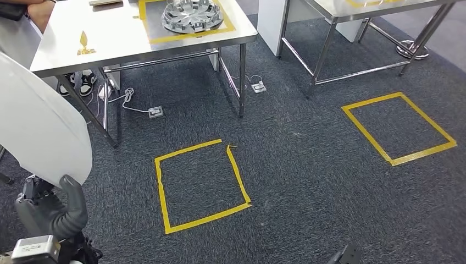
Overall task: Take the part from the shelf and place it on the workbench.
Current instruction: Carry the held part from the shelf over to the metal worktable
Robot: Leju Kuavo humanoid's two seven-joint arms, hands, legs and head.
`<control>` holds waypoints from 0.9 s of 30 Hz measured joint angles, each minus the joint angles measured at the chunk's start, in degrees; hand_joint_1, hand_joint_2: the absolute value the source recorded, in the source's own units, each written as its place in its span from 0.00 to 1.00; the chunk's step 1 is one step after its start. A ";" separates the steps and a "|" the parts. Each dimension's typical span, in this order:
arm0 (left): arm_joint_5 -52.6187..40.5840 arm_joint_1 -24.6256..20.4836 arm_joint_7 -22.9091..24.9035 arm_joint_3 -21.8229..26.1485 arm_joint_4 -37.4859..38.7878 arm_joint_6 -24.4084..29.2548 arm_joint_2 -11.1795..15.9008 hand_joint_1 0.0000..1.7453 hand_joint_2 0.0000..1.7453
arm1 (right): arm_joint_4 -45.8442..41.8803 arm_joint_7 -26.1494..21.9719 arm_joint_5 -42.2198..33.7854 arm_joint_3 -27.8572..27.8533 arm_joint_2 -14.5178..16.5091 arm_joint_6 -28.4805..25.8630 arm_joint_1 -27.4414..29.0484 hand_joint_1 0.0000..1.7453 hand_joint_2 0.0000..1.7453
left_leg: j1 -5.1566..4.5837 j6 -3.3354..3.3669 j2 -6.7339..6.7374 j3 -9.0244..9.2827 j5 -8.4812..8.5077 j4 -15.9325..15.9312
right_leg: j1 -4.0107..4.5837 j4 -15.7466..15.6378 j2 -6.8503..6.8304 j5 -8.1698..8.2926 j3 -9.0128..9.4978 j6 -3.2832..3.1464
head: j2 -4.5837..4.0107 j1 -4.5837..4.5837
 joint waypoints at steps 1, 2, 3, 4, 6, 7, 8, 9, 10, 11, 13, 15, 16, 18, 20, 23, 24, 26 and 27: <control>0.01 -0.06 -0.01 0.00 -0.01 -0.01 0.01 1.00 1.00 | 0.00 0.01 -0.02 -0.01 0.02 0.00 0.05 0.00 0.00 | 0.05 -0.29 -0.03 -0.18 -0.14 0.94 | -0.10 -0.06 0.06 -0.10 0.40 -0.46 | 0.00 -0.06; 0.01 -0.16 -0.03 -0.01 -0.02 -0.01 0.01 1.00 1.00 | 0.00 0.01 -0.02 -0.01 0.04 0.02 0.05 0.00 0.00 | 0.11 -0.53 -0.04 -1.06 -0.62 2.73 | -0.13 -0.11 0.10 -0.26 0.85 -0.85 | 0.00 -0.12; 0.01 -0.22 -0.04 -0.01 -0.01 -0.01 0.01 1.00 1.00 | 0.00 0.02 -0.02 0.00 0.06 0.07 -0.01 0.00 0.00 | 0.18 -0.76 -0.04 -2.79 -1.61 5.69 | -0.17 -0.18 0.11 -0.48 1.22 -1.19 | 0.00 -0.20; 0.01 -0.23 -0.06 -0.02 0.03 -0.01 0.03 1.00 1.00 | 0.00 0.02 -0.02 0.01 0.06 0.12 -0.06 0.00 0.00 | 0.22 -0.95 -0.06 -5.09 -3.01 9.42 | -0.14 -0.18 0.13 -0.75 1.46 -1.43 | 0.00 -0.31; 0.08 -0.10 -0.05 -0.02 0.20 -0.03 0.08 1.00 1.00 | 0.00 0.02 -0.06 0.01 0.06 0.23 -0.05 0.00 0.00 | 0.26 -1.18 -0.07 -9.71 -5.33 15.77 | -0.06 -0.16 0.18 -1.33 1.97 -1.65 | -0.01 -0.33; 0.12 -0.05 -0.04 -0.01 0.30 -0.06 0.10 1.00 1.00 | 0.00 0.02 -0.10 0.00 0.06 0.28 0.00 0.00 0.00 | 0.26 -1.13 -0.07 -10.94 -5.00 16.57 | 0.00 -0.15 0.22 -1.64 2.34 -1.64 | -0.01 -0.33; 0.16 -0.04 -0.05 -0.01 0.37 -0.12 0.12 1.00 1.00 | 0.00 0.02 -0.14 -0.01 0.06 0.37 0.04 0.00 0.00 | 0.25 -0.96 -0.07 -11.07 -3.30 15.25 | 0.05 -0.14 0.27 -1.98 2.84 -1.60 | -0.01 -0.33; 0.17 -0.06 -0.05 -0.01 0.42 -0.18 0.13 1.00 1.00 | 0.00 0.02 -0.18 -0.01 0.06 0.47 0.06 0.00 0.00 | 0.22 -0.65 -0.07 -10.23 -0.60 12.07 | 0.09 -0.14 0.32 -2.36 3.41 -1.52 | -0.01 -0.35; 0.20 -0.11 -0.07 -0.02 0.46 -0.24 0.14 1.00 1.00 | 0.00 0.01 -0.19 0.00 0.07 0.57 0.07 0.00 0.00 | 0.14 -0.24 -0.06 -8.90 2.37 7.93 | 0.12 -0.16 0.37 -2.73 3.89 -1.42 | -0.01 -0.36; 0.26 -0.17 -0.08 -0.02 0.52 -0.28 0.15 1.00 1.00 | 0.00 -0.02 -0.19 0.01 0.08 0.63 0.05 0.00 0.00 | -0.04 0.12 -0.05 -7.69 3.84 4.32 | 0.20 -0.11 0.43 -3.08 4.28 -1.22 | -0.01 -0.42; 0.45 -0.25 -0.09 -0.02 0.67 -0.32 0.16 1.00 1.00 | 0.00 -0.20 -0.20 0.02 0.10 0.62 -0.02 0.00 0.00 | -0.33 0.63 -0.07 -6.40 4.29 0.80 | 0.31 -0.03 0.50 -3.73 4.47 -0.58 | -0.01 -0.52; 0.58 -0.23 -0.12 0.00 0.72 -0.33 0.14 1.00 1.00 | -0.02 -0.43 -0.17 0.03 0.08 0.58 -0.11 0.00 0.00 | -0.26 1.00 -0.13 -6.00 4.14 0.64 | 0.39 0.02 0.49 -4.30 4.67 0.19 | 0.00 -0.56; 0.60 -0.21 -0.16 0.01 0.70 -0.33 0.13 1.00 1.00 | -0.03 -0.55 -0.13 0.04 0.06 0.57 -0.13 0.00 0.00 | -0.09 1.25 -0.11 -5.69 4.58 0.43 | 0.39 0.36 0.44 -4.61 4.74 0.52 | 0.00 -0.55; 0.58 -0.22 -0.27 0.00 0.59 -0.25 0.08 1.00 1.00 | -0.07 -0.82 0.12 0.12 0.03 0.46 -0.19 0.00 0.00 | 0.25 1.88 -0.01 -4.92 4.51 0.02 | 0.35 3.69 0.35 -6.17 3.23 1.18 | 0.00 -0.41; 0.58 -0.07 -0.33 0.00 0.51 -0.05 0.05 1.00 1.00 | -0.07 -0.99 0.41 0.26 0.01 0.25 -0.15 0.00 0.00 | 0.22 2.34 0.06 -4.46 3.98 -0.04 | 0.23 10.67 0.29 -8.68 -1.01 1.73 | -0.01 -0.28; 0.52 0.51 -0.34 0.02 0.40 0.34 0.06 1.00 1.00 | -0.07 -1.03 0.63 0.46 -0.04 -0.02 0.07 0.00 0.00 | 0.21 2.36 -0.08 -3.55 2.97 0.03 | 0.07 15.09 0.27 -7.65 -5.41 2.15 | -0.02 -0.22; 0.49 0.65 -0.34 0.03 0.31 0.41 0.06 1.00 1.00 | -0.07 -1.03 0.65 0.49 -0.05 -0.09 0.09 0.00 0.00 | 0.25 2.22 -0.15 -3.04 2.54 0.07 | -0.02 12.43 0.24 -5.22 -4.81 2.21 | -0.02 -0.20; 0.46 0.74 -0.37 0.03 0.04 0.45 0.07 1.00 1.00 | -0.07 -1.06 0.70 0.53 -0.05 -0.26 0.07 0.00 0.00 | 0.18 1.68 -0.23 -2.22 1.54 0.24 | -0.07 4.71 0.09 -0.82 -1.96 2.09 | -0.01 -0.19; 0.45 0.72 -0.37 0.03 -0.11 0.47 0.07 1.00 1.00 | -0.07 -1.16 0.81 0.57 -0.05 -0.52 0.03 0.00 0.00 | 0.06 1.35 -0.28 -1.99 1.10 0.29 | -0.04 2.04 0.04 0.15 -0.77 1.76 | 0.00 -0.21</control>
